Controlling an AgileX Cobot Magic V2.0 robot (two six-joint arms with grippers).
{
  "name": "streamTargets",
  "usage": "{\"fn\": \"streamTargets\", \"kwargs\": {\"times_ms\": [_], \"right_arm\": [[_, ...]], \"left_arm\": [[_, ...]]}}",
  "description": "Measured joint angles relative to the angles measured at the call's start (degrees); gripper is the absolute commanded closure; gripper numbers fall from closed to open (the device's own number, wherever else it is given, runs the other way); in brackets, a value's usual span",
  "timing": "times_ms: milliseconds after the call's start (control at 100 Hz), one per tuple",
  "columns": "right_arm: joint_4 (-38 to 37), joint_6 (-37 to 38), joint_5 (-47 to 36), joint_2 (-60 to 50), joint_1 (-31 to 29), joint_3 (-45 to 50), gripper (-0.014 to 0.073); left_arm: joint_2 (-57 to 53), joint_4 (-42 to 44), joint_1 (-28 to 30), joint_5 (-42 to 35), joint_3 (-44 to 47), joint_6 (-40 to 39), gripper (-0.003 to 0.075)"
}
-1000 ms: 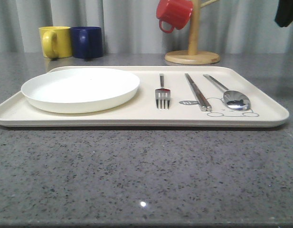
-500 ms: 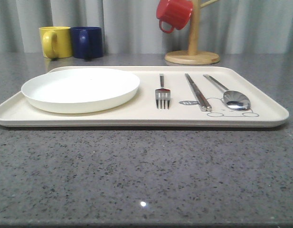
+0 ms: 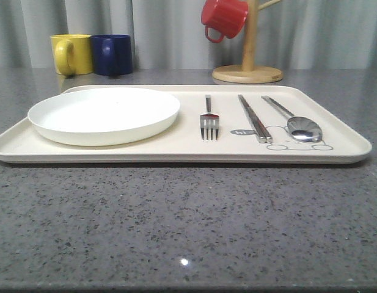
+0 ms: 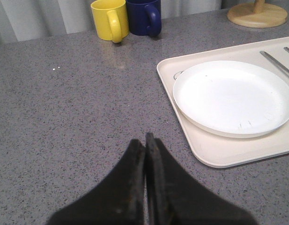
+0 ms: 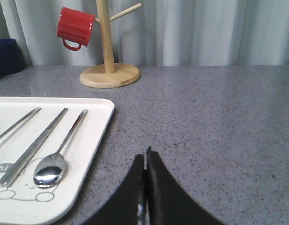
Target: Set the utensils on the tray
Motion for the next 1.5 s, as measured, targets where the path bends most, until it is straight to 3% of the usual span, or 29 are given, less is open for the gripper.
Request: {"fn": "streamTargets", "kwargs": {"times_ms": [260, 550, 1500], "right_arm": [[-0.1, 0.0, -3.6, -5.5, -0.6, 10.1, 0.0661], [-1.0, 0.0, 3.6, -16.3, -6.2, 10.4, 0.0661], [-1.1, 0.0, 6.2, -16.9, -6.9, 10.4, 0.0661]], "left_arm": [[0.0, 0.0, 0.0, 0.0, 0.0, 0.0, 0.0739], [0.0, 0.0, 0.0, 0.0, 0.0, 0.0, 0.0739], [0.0, -0.1, 0.0, 0.0, 0.0, 0.0, 0.0739]]}}
